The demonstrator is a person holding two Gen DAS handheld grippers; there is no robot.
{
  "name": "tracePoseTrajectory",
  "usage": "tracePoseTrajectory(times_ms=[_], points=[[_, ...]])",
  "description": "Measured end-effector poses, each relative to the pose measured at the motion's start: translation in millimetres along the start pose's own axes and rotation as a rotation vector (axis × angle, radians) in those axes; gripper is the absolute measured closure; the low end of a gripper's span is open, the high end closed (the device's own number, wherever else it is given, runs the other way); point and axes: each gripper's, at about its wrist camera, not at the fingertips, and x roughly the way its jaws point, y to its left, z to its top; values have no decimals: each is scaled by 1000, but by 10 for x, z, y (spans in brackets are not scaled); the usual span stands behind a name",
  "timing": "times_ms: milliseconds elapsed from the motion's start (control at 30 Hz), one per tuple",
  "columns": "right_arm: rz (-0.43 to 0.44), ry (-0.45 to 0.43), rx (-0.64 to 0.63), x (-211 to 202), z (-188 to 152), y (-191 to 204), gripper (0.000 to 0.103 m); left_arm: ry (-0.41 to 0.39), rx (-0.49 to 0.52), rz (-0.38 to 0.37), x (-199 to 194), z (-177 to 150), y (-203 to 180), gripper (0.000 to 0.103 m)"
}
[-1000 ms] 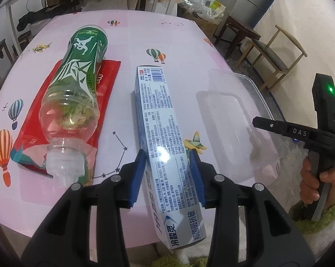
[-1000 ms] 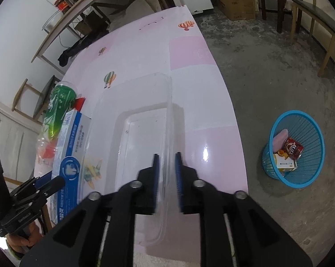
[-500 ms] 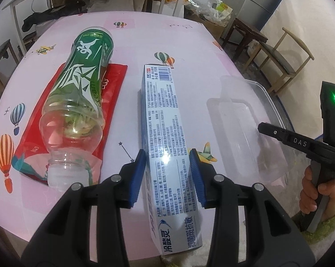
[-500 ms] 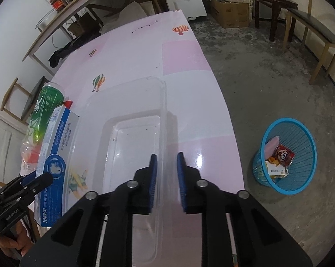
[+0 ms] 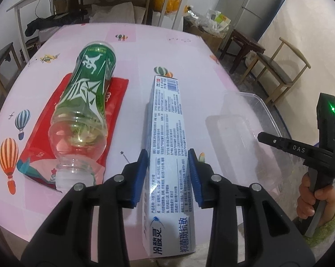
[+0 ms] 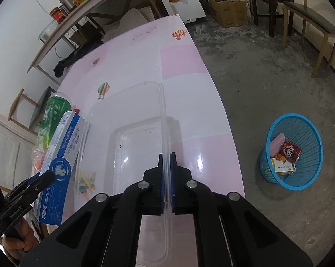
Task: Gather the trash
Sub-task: 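Grasp the blue-and-white toothpaste box with the left tool while the right tool holds the container, then carry the box and container over the blue wastebasket and open both tools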
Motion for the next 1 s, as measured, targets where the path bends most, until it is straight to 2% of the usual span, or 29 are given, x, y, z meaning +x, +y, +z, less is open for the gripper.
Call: tracePoseTrajectory(times_ms=[367,533,633,767,867,1000], points=[[25,-92,32,-378,54,-189,99,-82,19,-54,-318,78,-164,69],[-2,-174,102,-727,31,-535,99,-114,79,-107,-424,215,-463,69],[-56,-235,186,-1012,-27,-937,99,-120,128,-180,-437,346,-776,69],[-146,-282,298,-1304,-174,-1501,99,-95,195,-281,-346,495,-1233,69],[-180,-277,407,-1379,-350,-2009,99,-4,242,-372,-113,618,-1645,69],[-167,-216,548,-1169,-604,-2598,99,160,316,-423,368,716,-2273,69]])
